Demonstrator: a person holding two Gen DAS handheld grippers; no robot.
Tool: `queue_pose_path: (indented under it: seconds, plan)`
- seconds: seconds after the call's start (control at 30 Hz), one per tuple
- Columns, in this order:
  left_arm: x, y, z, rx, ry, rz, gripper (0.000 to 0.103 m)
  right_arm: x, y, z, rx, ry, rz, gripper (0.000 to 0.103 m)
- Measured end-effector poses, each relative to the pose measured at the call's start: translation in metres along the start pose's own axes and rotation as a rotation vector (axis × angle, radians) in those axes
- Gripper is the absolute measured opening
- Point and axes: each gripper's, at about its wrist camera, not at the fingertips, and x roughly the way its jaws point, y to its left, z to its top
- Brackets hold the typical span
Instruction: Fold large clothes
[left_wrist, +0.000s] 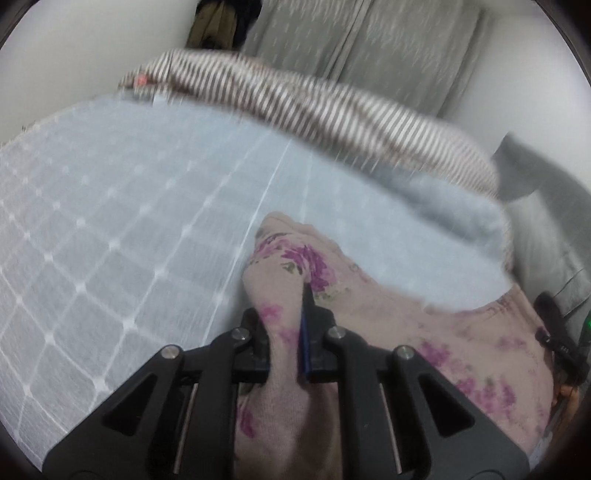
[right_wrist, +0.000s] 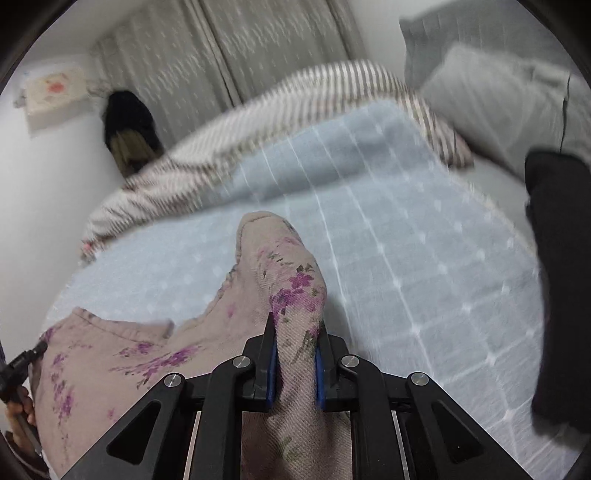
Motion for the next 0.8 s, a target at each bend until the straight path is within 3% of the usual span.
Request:
queue_pose_path:
  seconds: [0.1, 0.17, 0.3, 0.47, 0.67, 0.8]
  plan:
    - [0.027, 0.001, -0.015, 0.011, 0.094, 0.074, 0.015, 0.039, -0.011, -0.019, 0.039, 0.157, -0.045, 0.018]
    - [0.030, -0.001, -0.016, 0.021, 0.118, 0.097, 0.016, 0.045, -0.020, -0.028, 0.074, 0.183, -0.036, 0.021]
    - [0.016, -0.011, -0.011, 0.069, 0.095, 0.122, 0.025, 0.030, -0.022, -0.024, 0.088, 0.153, -0.020, 0.033]
    - [-0.013, -0.010, -0.012, 0.097, 0.059, 0.117, 0.057, 0.001, -0.009, -0.021, 0.006, 0.116, -0.077, 0.067]
    - [-0.044, -0.010, -0.015, 0.114, 0.029, 0.107, 0.078, -0.037, 0.004, -0.028, -0.042, 0.078, -0.092, 0.072]
    - [-0.077, -0.019, -0.026, 0.139, -0.002, 0.132, 0.085, -0.068, 0.013, -0.037, -0.062, 0.045, -0.085, 0.077]
